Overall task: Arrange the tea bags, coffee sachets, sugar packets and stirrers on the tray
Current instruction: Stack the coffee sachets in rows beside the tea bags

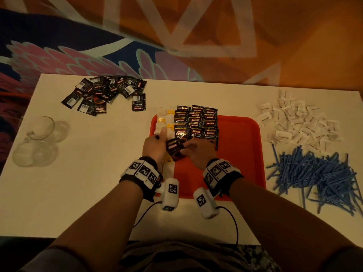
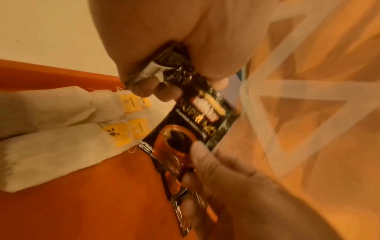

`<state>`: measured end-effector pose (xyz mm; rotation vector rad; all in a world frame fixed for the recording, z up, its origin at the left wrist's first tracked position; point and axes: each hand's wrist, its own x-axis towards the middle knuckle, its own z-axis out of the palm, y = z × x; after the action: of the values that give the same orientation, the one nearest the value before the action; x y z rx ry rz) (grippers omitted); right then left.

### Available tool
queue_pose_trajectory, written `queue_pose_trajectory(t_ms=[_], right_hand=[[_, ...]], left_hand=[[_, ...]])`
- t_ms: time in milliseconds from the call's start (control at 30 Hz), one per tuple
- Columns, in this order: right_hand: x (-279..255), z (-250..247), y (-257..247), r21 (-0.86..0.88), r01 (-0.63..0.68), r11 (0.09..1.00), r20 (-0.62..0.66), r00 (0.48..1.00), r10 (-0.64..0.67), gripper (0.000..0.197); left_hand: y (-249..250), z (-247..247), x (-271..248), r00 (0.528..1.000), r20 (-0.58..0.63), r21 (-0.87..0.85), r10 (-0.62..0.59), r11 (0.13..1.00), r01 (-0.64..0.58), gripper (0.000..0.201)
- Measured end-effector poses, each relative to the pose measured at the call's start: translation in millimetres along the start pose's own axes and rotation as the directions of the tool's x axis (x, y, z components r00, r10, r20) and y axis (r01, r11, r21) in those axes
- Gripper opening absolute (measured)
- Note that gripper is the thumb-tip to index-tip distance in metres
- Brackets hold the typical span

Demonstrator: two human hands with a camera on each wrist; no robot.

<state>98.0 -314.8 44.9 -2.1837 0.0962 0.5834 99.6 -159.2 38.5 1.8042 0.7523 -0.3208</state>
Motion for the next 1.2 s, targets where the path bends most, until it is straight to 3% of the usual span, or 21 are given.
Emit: queue_pose_trajectory(t_ms=[267, 600, 967, 1100, 1200], right_hand=[[36, 7, 21, -0.119, -0.270, 0.955, -0.064, 0.962, 0.264, 0.030], [56, 22, 20, 0.025, -0.408, 0.912, -0.115, 0.906, 0.408, 0.017], [50, 18, 22, 0.094, -0.384, 0.919, -0.157, 0.905, 0.394, 0.024], [43, 12, 22, 0.118, -0.367, 0.923, -0.169, 0.908, 0.383, 0.023], [33, 6, 18, 0.086, -0.307, 0.948, -0.155, 0.936, 0.317, 0.020]], left_hand=[[-29, -36, 22, 0.983, 0.063, -0.121, -0.171, 0.977, 0.177, 0.033], [-40, -49, 25, 0.971, 0.075, -0.156, -0.226, 0.959, 0.236, 0.026], [-31, -43, 17, 0.968, 0.151, -0.240, -0.202, 0.942, 0.234, 0.014], [-22, -35, 10, 0.961, 0.156, -0.348, -0.227, 0.898, 0.269, 0.023], [-17, -27, 7, 0.970, 0.155, -0.355, -0.186, 0.906, 0.231, 0.024]])
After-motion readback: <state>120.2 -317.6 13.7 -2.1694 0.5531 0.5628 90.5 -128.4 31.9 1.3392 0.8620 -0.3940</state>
